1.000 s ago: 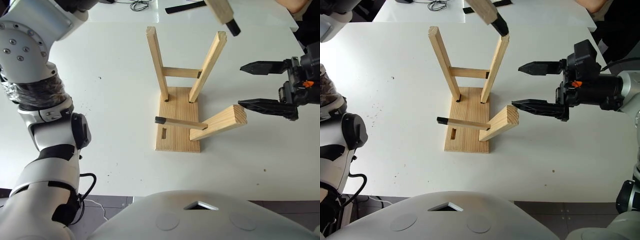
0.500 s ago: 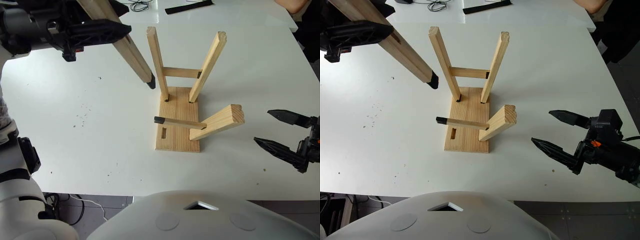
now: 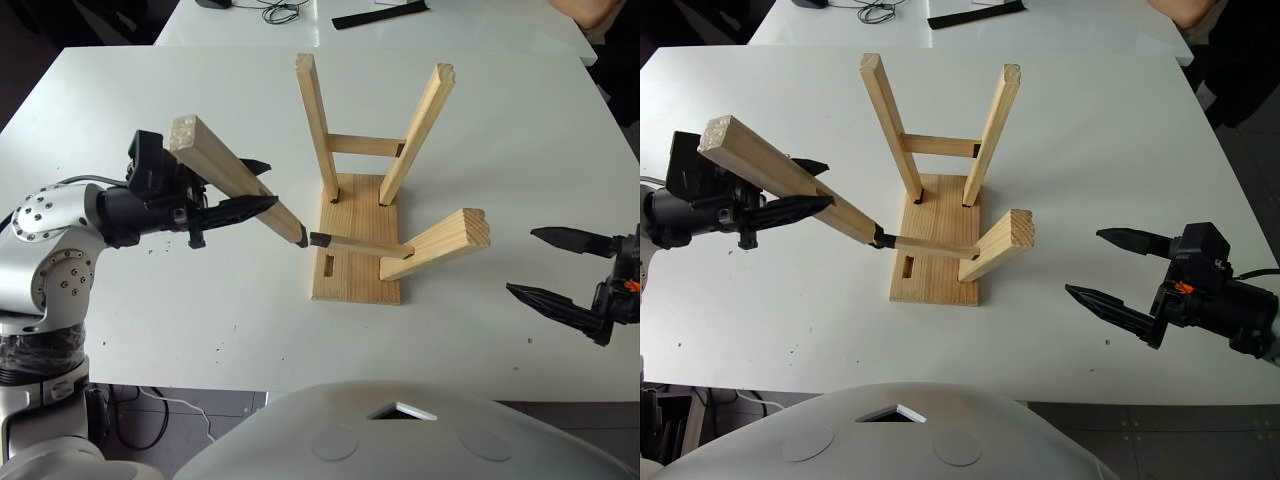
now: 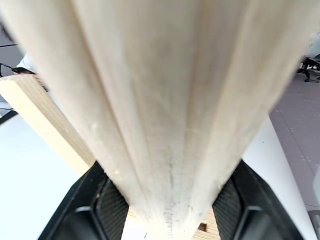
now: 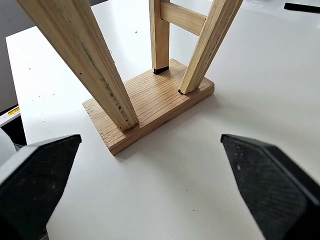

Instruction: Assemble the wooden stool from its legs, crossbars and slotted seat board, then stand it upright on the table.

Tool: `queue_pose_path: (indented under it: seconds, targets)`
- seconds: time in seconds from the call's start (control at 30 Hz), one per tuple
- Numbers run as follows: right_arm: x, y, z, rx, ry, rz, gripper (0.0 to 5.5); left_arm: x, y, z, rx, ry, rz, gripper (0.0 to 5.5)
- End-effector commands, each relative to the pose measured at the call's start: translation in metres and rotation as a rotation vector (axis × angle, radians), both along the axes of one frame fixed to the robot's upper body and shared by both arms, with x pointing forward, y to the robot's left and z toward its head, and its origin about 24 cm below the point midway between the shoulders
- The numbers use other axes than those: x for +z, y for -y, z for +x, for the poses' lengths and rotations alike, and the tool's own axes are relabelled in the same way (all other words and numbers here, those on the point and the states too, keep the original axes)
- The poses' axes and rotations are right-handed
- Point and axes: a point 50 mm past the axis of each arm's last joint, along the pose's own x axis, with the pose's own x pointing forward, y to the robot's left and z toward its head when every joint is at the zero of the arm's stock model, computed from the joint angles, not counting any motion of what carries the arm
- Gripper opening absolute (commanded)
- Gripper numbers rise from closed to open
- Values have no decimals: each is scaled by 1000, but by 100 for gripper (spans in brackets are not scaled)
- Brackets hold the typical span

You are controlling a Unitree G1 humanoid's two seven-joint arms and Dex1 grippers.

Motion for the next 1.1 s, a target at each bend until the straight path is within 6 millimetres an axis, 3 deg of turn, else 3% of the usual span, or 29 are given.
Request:
queue_pose_path:
  seconds: [0.03, 0.3, 0.47, 1.1]
  targets:
    - [2, 0, 5, 35, 5, -32, 516, -7, 2, -12, -38, 26, -43, 204]
    - [3, -3, 10, 95, -18, -22, 516, -5, 26, -20, -79, 73, -108, 204]
    - [3, -8, 17, 123, -14, -18, 516, -21, 26, -23, -127, 125, -36, 204]
    - [3, -14, 22, 168, -15, -14, 516, -48, 31, -23, -130, 142, -16, 204]
